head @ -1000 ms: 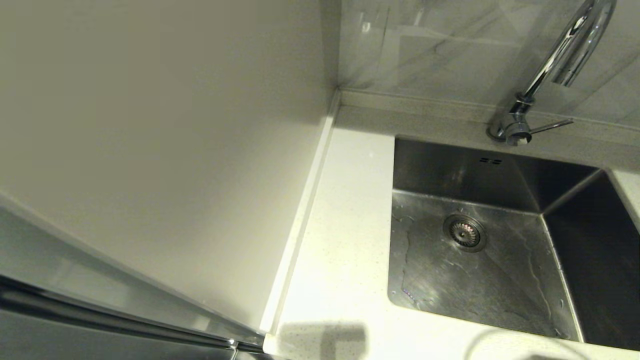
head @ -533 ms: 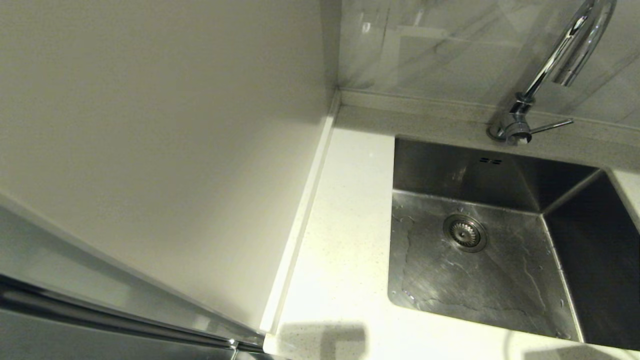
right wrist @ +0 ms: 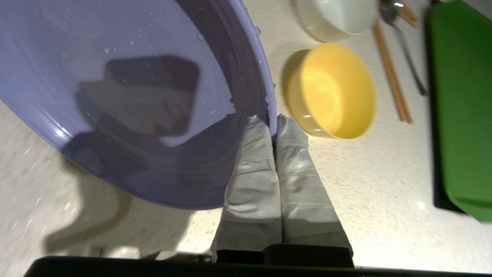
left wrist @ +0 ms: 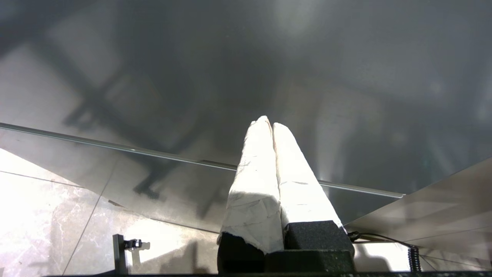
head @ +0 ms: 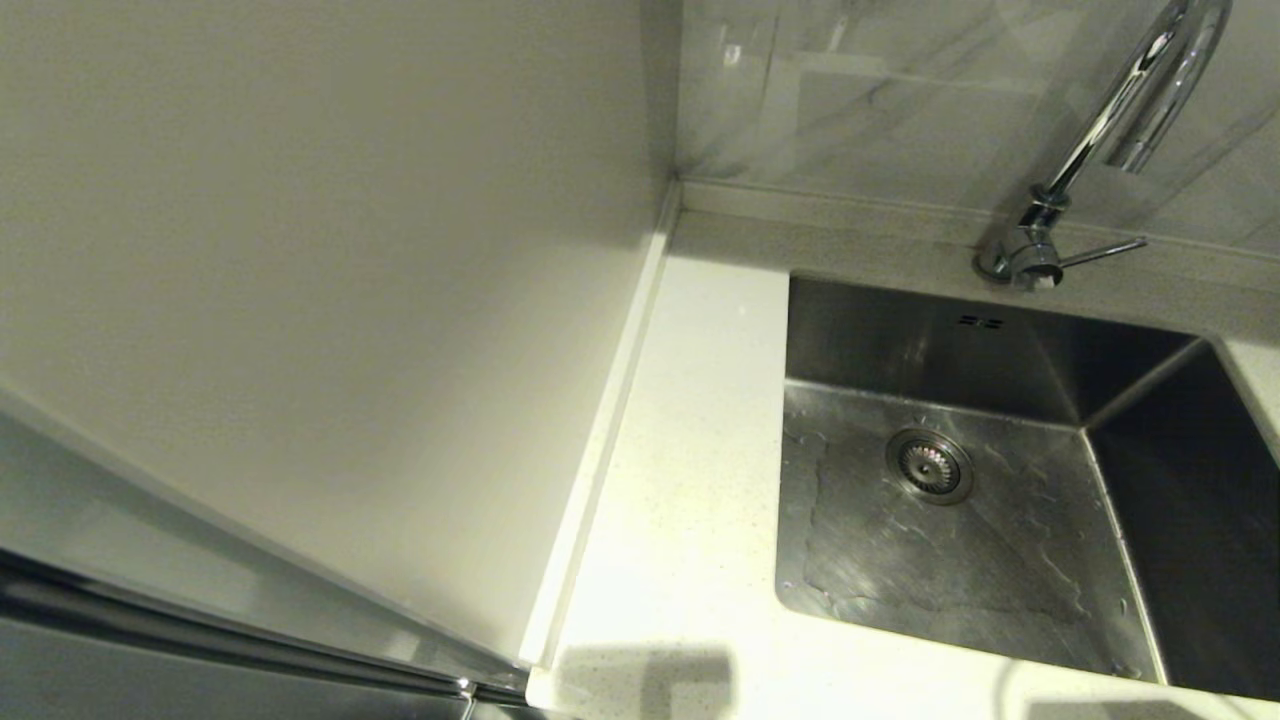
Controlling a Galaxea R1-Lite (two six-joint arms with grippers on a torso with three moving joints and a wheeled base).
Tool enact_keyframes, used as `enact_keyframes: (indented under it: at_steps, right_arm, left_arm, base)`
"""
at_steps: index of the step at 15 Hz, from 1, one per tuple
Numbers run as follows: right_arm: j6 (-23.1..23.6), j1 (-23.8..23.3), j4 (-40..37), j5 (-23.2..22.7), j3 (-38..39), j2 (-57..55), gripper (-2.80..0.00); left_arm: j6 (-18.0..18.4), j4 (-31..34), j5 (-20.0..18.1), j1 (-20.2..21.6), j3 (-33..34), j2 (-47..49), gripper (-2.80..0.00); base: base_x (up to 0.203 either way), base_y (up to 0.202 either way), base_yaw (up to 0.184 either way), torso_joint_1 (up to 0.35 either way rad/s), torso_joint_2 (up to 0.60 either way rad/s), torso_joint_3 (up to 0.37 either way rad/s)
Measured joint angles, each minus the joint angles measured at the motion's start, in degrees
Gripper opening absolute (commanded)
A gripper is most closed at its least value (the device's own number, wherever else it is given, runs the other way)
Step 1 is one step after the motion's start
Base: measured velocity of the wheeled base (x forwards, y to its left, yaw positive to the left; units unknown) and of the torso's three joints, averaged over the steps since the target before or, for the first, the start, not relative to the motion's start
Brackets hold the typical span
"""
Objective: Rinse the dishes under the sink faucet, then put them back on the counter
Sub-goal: Put a plate back to the table from the sink
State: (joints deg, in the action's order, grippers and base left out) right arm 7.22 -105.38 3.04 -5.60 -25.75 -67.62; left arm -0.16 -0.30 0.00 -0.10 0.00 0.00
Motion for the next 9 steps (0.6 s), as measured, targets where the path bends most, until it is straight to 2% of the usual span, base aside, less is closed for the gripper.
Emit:
enact_keyframes:
  at_steps: [3, 5, 9]
  right_arm:
    - [3.0, 0.0, -0.63, -6.31, 2.75, 2.11, -2.8]
    - [3.41, 0.02, -2.34, -9.23, 3.76, 3.24, -2.8]
    - [3.49, 0.02, -4.31, -9.34, 4.15, 3.98, -2.8]
  left_arm:
    - [-0.01, -0.02, 0.0, 0.0, 0.0, 0.0, -2.8]
    - [0.0, -0.02, 0.0, 0.0, 0.0, 0.0, -2.8]
    - [0.02, -0.02, 0.0, 0.0, 0.0, 0.0, -2.8]
  base:
    - [0.0, 0.0, 0.0, 0.0, 0.0, 0.0]
    - [0.0, 0.0, 0.0, 0.0, 0.0, 0.0]
    - [0.0, 0.0, 0.0, 0.0, 0.0, 0.0]
